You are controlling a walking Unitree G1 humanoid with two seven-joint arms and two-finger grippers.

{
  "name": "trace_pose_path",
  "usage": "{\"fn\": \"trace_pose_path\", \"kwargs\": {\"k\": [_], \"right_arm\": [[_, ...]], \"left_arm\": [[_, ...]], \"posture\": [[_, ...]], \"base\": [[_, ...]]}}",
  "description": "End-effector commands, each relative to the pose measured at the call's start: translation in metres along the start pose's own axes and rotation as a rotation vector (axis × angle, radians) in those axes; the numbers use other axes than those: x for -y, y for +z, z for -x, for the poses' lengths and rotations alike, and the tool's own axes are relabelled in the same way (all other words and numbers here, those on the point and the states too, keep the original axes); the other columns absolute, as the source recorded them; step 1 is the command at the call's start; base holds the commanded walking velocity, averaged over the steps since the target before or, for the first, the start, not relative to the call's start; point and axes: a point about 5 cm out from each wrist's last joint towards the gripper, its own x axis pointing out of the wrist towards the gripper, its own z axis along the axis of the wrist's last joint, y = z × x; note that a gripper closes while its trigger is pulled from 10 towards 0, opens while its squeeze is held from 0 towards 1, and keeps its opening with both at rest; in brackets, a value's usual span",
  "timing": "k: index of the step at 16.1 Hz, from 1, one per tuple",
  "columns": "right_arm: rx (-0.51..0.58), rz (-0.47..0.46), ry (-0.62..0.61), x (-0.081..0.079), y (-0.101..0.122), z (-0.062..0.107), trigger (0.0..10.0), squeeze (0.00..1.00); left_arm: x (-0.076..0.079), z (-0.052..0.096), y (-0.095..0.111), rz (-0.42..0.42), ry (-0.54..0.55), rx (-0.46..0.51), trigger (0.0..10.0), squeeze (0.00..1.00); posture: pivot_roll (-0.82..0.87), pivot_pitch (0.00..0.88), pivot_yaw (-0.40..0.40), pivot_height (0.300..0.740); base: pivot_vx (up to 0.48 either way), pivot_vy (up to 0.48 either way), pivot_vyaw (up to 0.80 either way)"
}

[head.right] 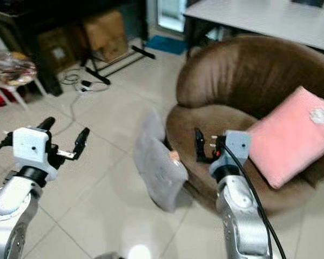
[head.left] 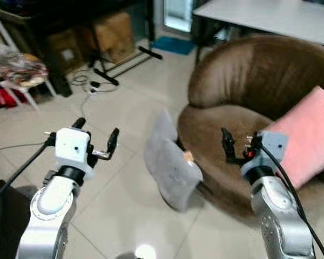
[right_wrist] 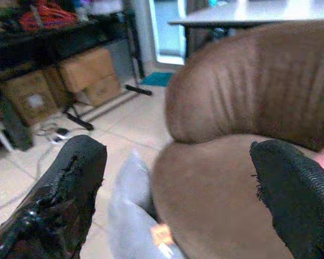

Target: Move the pillow to the sofa from floor

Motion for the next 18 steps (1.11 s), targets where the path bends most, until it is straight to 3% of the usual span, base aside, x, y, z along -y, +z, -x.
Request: {"fn": "trace_pose_path", "kwargs": {"k": [1,9,12,18], "right_arm": [[0.004,-0.011,0.026,-0.008,0.003,-0.001,10.0,1.00],[-0.012,-0.025,0.005,-0.003,0.005,-0.001,10.0,1.00],[-0.036,-0.020,-0.003,0.001,0.002,-0.002,10.0,1.00],[-0.043,-0.007,0.003,-0.006,-0.008,-0.004,10.0,1.00]], "left_arm": [[-0.004,0.001,0.000,-0.008,0.008,-0.003,10.0,0.79],[-0.004,0.001,0.001,-0.010,0.000,-0.003,10.0,0.79],[-0.003,0.000,0.001,-0.009,-0.004,-0.002,10.0,0.79],[-0.003,0.000,0.001,-0.010,-0.016,-0.002,10.0,0.79]], "posture": [[-0.02,0.087,0.029,0.740],[-0.02,0.093,0.031,0.740],[-0.02,0.093,0.031,0.740],[-0.02,0.092,0.035,0.740]], "base": [[0.341,0.000,0.00],[0.346,0.000,0.00],[0.344,0.000,-0.80],[0.346,0.000,0.00]]}}
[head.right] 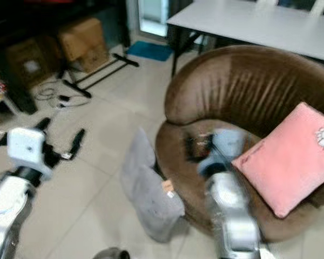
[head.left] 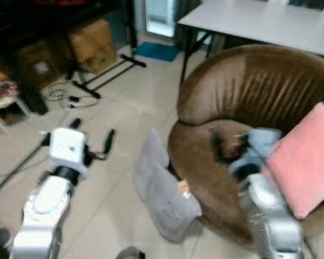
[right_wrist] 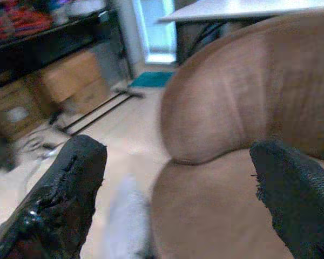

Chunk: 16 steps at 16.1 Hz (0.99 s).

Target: Move the pillow to the sofa from floor

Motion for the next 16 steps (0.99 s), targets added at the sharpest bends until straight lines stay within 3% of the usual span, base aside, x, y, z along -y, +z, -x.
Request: {"fn": "trace_pose_path", "kwargs": {"k": [1,2,3,4,5,6,8,9,12,16], "right_arm": [[0.015,0.020,-0.041,0.0109,0.0008,0.0016,10.0,1.00],[0.017,0.019,-0.042,0.0112,0.0004,0.0013,10.0,1.00],[0.021,0.021,-0.042,0.0124,0.0003,0.0009,10.0,0.91],[0.024,0.024,-0.039,0.0131,0.0003,0.0004,10.0,0.71],[0.026,0.027,-0.036,0.0135,0.0004,0.0004,10.0,0.71],[0.008,0.027,-0.019,0.0143,-0.0007,0.0002,10.0,0.00],[-0.015,0.023,-0.005,0.0164,-0.0030,0.0007,10.0,0.00],[-0.003,-0.006,-0.011,0.0171,-0.0032,0.0016,10.0,0.00],[0.004,0.000,0.003,0.0172,-0.0025,0.0026,10.0,0.00],[0.003,0.004,0.009,0.0161,-0.0020,0.0046,10.0,0.00]], "left_arm": [[0.0050,-0.0010,0.0022,0.005,-0.020,0.009,10.0,0.79],[0.0050,-0.0011,0.0018,0.005,-0.021,0.008,10.0,0.79],[0.0053,-0.0011,0.0016,0.005,-0.025,0.009,10.0,0.79],[0.0056,-0.0008,0.0015,0.004,-0.029,0.010,10.0,0.79],[0.0059,-0.0005,0.0014,0.004,-0.031,0.010,10.0,0.79],[0.0068,-0.0002,0.0022,0.007,-0.033,0.018,10.0,0.76],[0.0079,0.0004,0.0032,-0.006,-0.028,0.033,10.0,0.64],[0.0081,0.0010,0.0017,-0.012,-0.022,0.023,10.0,0.64],[0.0068,0.0024,0.0004,-0.024,-0.002,0.028,10.0,0.47],[0.0073,0.0038,-0.0001,-0.031,0.005,0.032,10.0,0.38]], "posture": [[-0.02,0.092,0.035,0.740],[-0.02,0.084,0.034,0.740],[-0.02,0.084,0.034,0.740],[-0.02,0.079,0.034,0.740],[-0.02,0.079,0.034,0.740],[-0.02,0.076,0.033,0.740],[-0.02,0.076,0.033,0.740],[-0.02,0.076,0.032,0.730],[-0.02,0.079,0.031,0.700],[-0.02,0.094,0.031,0.655]], "base": [[0.345,0.000,0.00],[0.349,0.000,0.00],[0.345,0.000,0.00],[0.345,0.000,0.00],[0.345,0.000,0.00],[0.262,0.000,0.00],[0.000,0.000,0.00],[0.000,0.000,0.00],[0.000,0.000,0.00],[0.000,0.000,0.00]]}}
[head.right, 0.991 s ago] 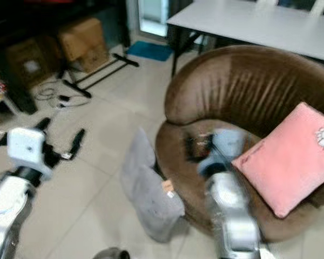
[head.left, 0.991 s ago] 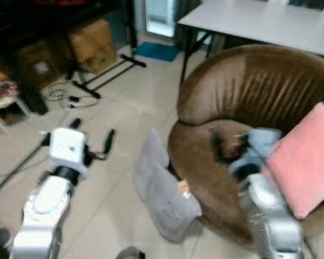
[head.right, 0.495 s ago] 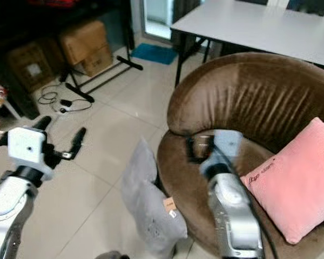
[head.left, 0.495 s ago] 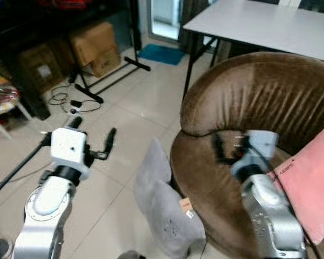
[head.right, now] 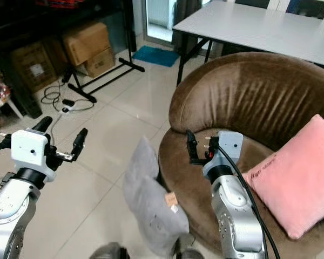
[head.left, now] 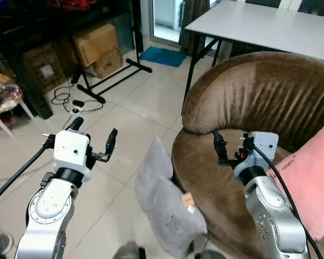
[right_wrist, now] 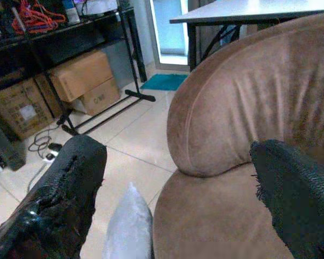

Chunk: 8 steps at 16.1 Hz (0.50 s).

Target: Move the pillow to the sofa from floor

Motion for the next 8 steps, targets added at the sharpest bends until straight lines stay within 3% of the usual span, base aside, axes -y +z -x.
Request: {"fn": "trace_pose_path", "kwargs": {"k": [1,4,6,8], "right_arm": [[0.001,-0.001,0.004,-0.0003,0.0005,0.0028,10.0,0.00],[0.001,-0.003,0.010,-0.0026,0.0012,0.0037,10.0,0.00],[0.000,0.002,0.017,-0.0037,0.0010,0.0038,10.0,0.00],[0.008,0.015,0.032,-0.0054,0.0018,0.0028,10.0,0.00]], "left_arm": [[0.0006,0.0009,-0.0002,-0.002,0.003,0.000,10.0,0.35],[-0.0021,0.0013,-0.0013,-0.013,0.034,-0.001,10.0,0.31],[-0.0034,0.0026,-0.0019,0.003,0.050,0.009,10.0,0.20],[-0.0042,0.0047,-0.0053,0.005,0.060,0.002,10.0,0.20]], "posture": [[-0.02,0.094,0.031,0.645],[-0.02,0.098,0.032,0.615],[-0.02,0.098,0.032,0.595],[-0.02,0.101,0.029,0.590]], "base": [[0.000,0.000,0.00],[0.000,0.000,0.00],[0.000,0.000,0.00],[0.000,0.000,0.00]]}}
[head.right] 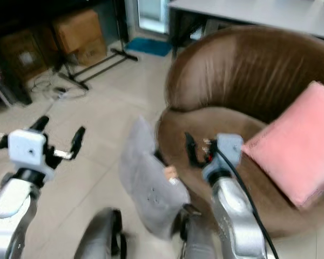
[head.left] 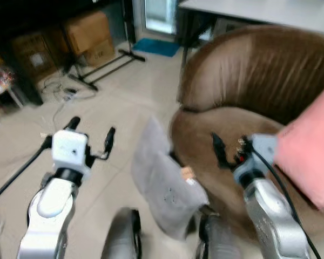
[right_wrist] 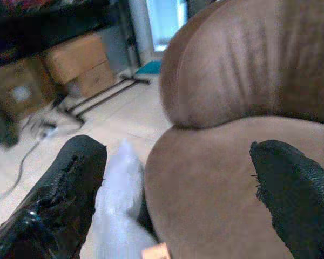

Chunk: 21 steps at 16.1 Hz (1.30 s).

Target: Move the pillow to the sofa from floor

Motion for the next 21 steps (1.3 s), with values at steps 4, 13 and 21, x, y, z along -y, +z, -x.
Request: {"fn": "trace_pose_path", "kwargs": {"k": [4,13,21], "right_arm": [[0.025,0.002,0.018,-0.0039,0.0047,-0.0027,10.0,0.00],[0.038,0.004,-0.006,-0.0043,0.0078,-0.0041,10.0,0.00],[0.006,0.029,0.032,-0.0018,0.0034,-0.0018,10.0,0.00]], "left_arm": [[-0.0059,0.0098,-0.0180,0.013,0.038,-0.058,10.0,0.22],[-0.0033,0.0095,-0.0197,0.037,-0.009,-0.049,10.0,0.25],[0.0012,0.0102,-0.0215,0.027,-0.021,-0.052,10.0,0.21]], "posture": [[-0.02,0.098,0.025,0.590],[-0.02,0.101,0.022,0.590],[-0.02,0.100,0.018,0.590]], "base": [[0.000,0.000,0.00],[0.382,0.000,0.00],[0.317,0.000,0.38]]}}
